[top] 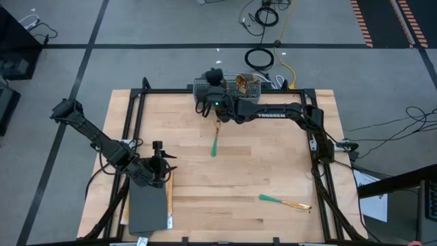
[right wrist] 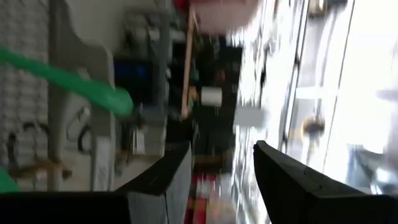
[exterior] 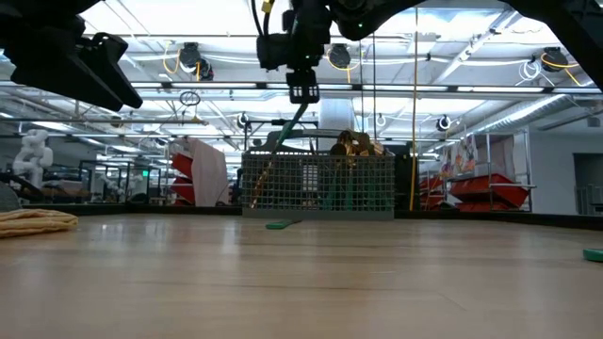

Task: Sort silverware
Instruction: Put the green knife into the gray silverware holder

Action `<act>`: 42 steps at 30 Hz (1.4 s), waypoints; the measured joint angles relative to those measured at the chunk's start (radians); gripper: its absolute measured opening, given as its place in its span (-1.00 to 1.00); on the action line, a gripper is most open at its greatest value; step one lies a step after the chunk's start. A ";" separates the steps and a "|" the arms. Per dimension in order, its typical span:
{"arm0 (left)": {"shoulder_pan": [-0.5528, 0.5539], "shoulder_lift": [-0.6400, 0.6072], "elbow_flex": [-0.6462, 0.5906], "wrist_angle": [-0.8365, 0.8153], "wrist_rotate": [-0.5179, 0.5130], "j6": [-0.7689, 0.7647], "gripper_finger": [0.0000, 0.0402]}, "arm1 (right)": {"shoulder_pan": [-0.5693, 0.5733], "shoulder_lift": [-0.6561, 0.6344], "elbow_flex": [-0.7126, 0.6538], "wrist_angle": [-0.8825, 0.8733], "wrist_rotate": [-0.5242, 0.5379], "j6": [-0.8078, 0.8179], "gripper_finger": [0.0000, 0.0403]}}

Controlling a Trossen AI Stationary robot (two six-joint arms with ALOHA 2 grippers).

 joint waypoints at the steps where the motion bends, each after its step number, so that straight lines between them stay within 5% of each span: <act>1: 0.000 0.000 0.000 -0.002 0.000 0.000 -0.06 | 0.002 -0.001 0.000 0.012 0.043 0.000 -0.20; 17: 0.000 0.000 0.000 -0.004 -0.019 -0.015 -0.06 | 0.039 -0.069 0.000 0.020 0.290 0.305 -0.44; 23: 0.000 0.000 0.000 -0.006 -0.009 -0.047 -0.06 | 0.118 -0.136 0.000 -0.199 0.303 0.464 -0.39; 26: 0.000 0.000 0.000 -0.005 -0.007 -0.047 -0.06 | 0.165 -0.187 0.000 -0.425 0.297 0.747 -0.37; 29: 0.000 0.000 0.000 -0.002 -0.006 -0.047 -0.06 | 0.174 -0.239 0.001 -0.714 0.185 1.169 -0.44; 32: 0.000 0.000 0.000 0.001 -0.006 -0.047 -0.06 | 0.142 -0.239 0.000 -0.901 0.011 1.425 -0.60; 42: 0.000 0.000 0.000 0.004 -0.002 -0.054 -0.06 | -0.019 -0.168 -0.001 -0.806 -0.255 1.394 -0.97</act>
